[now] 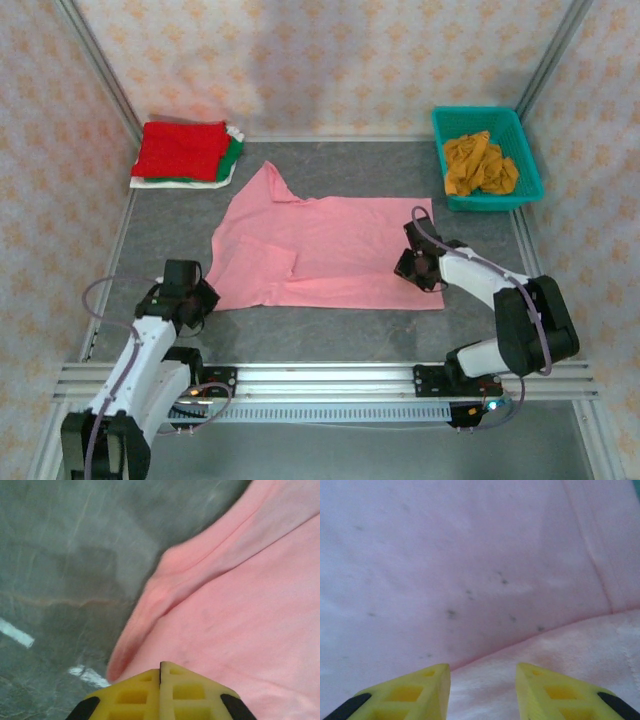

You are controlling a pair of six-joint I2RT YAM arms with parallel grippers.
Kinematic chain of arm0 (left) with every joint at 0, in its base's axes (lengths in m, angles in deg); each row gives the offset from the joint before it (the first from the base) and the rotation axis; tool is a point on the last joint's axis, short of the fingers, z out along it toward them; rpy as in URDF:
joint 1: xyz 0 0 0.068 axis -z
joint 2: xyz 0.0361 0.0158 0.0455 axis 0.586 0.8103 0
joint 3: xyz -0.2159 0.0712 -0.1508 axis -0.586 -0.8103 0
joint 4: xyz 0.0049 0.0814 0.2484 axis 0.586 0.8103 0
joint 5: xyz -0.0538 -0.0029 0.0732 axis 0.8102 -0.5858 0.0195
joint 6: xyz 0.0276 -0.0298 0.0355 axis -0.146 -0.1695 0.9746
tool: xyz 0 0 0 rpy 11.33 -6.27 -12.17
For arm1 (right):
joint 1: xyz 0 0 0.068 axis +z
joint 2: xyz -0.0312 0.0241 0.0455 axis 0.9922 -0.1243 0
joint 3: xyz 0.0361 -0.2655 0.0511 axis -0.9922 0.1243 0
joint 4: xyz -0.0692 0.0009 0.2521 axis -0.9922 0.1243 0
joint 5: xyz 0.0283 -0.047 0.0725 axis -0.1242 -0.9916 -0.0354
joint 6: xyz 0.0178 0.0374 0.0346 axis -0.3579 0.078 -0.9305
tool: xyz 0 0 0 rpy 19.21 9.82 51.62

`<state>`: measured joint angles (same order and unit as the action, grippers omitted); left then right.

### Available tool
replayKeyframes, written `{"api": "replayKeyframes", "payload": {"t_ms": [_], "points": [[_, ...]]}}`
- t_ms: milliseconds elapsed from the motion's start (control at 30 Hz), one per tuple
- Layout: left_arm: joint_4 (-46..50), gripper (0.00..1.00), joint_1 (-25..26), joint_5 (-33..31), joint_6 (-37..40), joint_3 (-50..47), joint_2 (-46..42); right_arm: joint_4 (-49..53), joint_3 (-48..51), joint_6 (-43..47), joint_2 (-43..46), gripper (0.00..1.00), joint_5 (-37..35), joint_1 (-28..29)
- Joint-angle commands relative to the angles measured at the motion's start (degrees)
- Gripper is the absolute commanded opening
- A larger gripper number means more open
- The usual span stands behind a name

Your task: Fold and stack the t-shirts

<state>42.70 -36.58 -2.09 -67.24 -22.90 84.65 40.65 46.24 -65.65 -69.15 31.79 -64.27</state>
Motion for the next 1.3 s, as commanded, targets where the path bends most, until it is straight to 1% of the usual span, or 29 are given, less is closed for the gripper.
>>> {"api": "replayKeyframes", "payload": {"t_ms": [0, 33, 100, 167, 200, 233, 267, 333, 400, 433, 600, 733, 800, 900, 1067, 1133, 1200, 1267], "points": [[-1.4, 0.15, 1.5, -4.1, 7.6, 12.1, 6.7, 2.2, -5.4, 3.0, 1.2, 0.40, -2.0, 0.4], [-2.7, 0.19, 2.1, -4.0, 9.2, 15.6, 9.2, 1.5, -6.5, 3.7, 1.2, 0.40, -2.3, 0.4], [-6.0, 0.33, 3.7, -3.8, 12.0, 21.9, 14.8, -0.8, -8.3, 5.0, 0.7, 0.40, -2.1, 0.4], [-6.8, 0.39, 6.4, -6.2, 15.5, 29.8, 21.8, -3.7, -10.0, 6.4, -0.6, 0.40, -1.2, 0.6], [-5.9, 0.49, 8.6, -8.3, 17.2, 35.0, 26.5, -5.4, -10.7, 6.9, -1.3, 0.40, -0.8, 0.7], [-4.3, 0.61, 10.7, -10.4, 18.7, 40.1, 31.5, -7.2, -11.4, 7.4, -2.1, 0.40, -0.6, 0.8], [-2.6, 0.65, 12.0, -11.2, 19.8, 45.4, 36.1, -8.7, -11.8, 7.9, -2.8, 0.40, -0.4, 0.8], [1.2, 0.68, 13.3, -10.6, 21.0, 56.6, 46.8, -11.3, -13.1, 8.4, -4.3, 0.40, 0.0, 0.8], [3.5, 0.69, 13.4, -9.3, 20.6, 65.5, 55.5, -13.4, -13.6, 8.8, -5.0, 0.41, 0.3, 0.9], [4.9, 0.71, 13.4, -9.2, 20.5, 70.5, 60.0, -14.4, -13.6, 9.1, -5.2, 0.44, 0.4, 0.9], [14.6, 0.77, 13.6, -12.3, 20.9, 94.7, 79.0, -12.7, -13.6, 10.8, -4.5, 0.44, -1.5, 0.9], [20.0, 0.80, 13.7, -12.5, 21.0, 110.1, 90.3, -12.3, -11.7, 11.3, -2.3, 0.45, -2.7, 1.0], [21.3, 0.81, 13.6, -12.1, 20.9, 115.1, 94.5, -12.3, -11.2, 11.4, -1.6, 0.45, -2.8, 0.9], [21.9, 0.81, 13.6, -13.0, 20.7, 119.3, 98.4, -12.1, -11.0, 11.4, -1.3, 0.45, -2.3, 0.9], [18.7, 0.77, 13.4, -11.2, 20.4, 119.1, 100.7, -12.2, -10.8, 11.4, -1.6, 0.45, -1.6, 1.0], [17.3, 0.73, 13.4, -10.4, 20.4, 119.0, 101.5, -12.1, -10.8, 11.3, -1.8, 0.45, -1.3, 0.9], [16.5, 0.66, 13.4, -9.8, 20.4, 119.4, 102.3, -12.4, -10.5, 10.9, -1.8, 0.45, -0.7, 1.0], [16.1, 0.63, 13.3, -9.3, 20.4, 119.8, 103.1, -12.6, -10.3, 10.8, -1.8, 0.45, -0.1, 0.9]]}}
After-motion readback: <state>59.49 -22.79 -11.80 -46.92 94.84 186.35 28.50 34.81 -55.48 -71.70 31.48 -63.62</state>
